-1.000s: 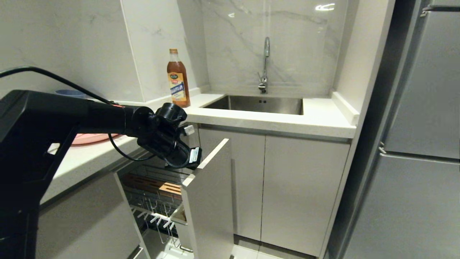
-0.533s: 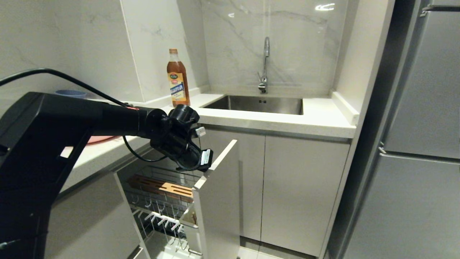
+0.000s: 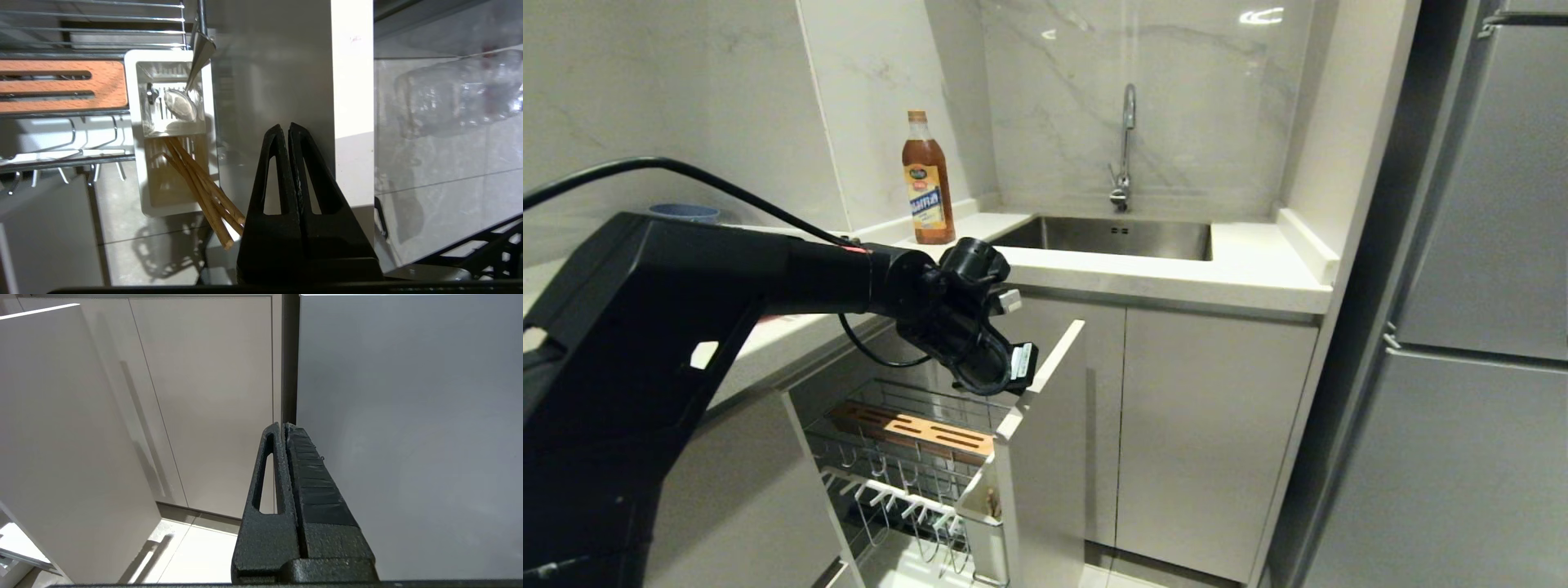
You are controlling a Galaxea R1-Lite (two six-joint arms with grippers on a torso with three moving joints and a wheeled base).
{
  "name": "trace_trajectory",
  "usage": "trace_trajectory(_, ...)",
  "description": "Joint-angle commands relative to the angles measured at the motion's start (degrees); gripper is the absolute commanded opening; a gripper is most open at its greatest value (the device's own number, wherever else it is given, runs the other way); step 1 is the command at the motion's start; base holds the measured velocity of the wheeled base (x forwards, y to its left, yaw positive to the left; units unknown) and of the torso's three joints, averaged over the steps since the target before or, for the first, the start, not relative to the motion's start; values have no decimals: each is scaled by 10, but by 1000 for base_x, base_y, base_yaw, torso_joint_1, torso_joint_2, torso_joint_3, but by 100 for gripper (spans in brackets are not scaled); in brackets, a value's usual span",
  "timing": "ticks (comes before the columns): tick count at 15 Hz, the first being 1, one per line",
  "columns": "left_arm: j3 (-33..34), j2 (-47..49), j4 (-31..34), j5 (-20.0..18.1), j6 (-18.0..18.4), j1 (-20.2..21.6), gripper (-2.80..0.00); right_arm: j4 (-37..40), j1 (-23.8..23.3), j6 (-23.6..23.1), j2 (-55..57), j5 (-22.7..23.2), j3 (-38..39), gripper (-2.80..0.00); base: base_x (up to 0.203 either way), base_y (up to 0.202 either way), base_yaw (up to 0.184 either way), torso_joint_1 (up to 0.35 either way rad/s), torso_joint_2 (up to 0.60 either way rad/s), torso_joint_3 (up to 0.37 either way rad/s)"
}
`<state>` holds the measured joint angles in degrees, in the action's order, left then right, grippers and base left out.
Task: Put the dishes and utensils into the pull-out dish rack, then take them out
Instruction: Open the cupboard
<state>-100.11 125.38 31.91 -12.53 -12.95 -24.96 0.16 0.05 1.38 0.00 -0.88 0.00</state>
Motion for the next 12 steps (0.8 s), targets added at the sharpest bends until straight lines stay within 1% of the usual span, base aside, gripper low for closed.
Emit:
trace_trajectory(1,-5,3,2,-1,-8,-9,-280,0,0,0,0,0,2,-280,0,0,0,0,0,0)
trace_trajectory(4,-12,8,3,-1,-13,-23,-280,0,0,0,1,0,1,-280,0,0,0,0,0,0)
trace_trajectory(9,-27,21,2,0,-32,-49,-280,0,0,0,0,0,2,-280,0,0,0,0,0,0)
trace_trajectory(12,-31,26,3,1,-33,-65,-280,0,0,0,0,0,2,-280,0,0,0,0,0,0)
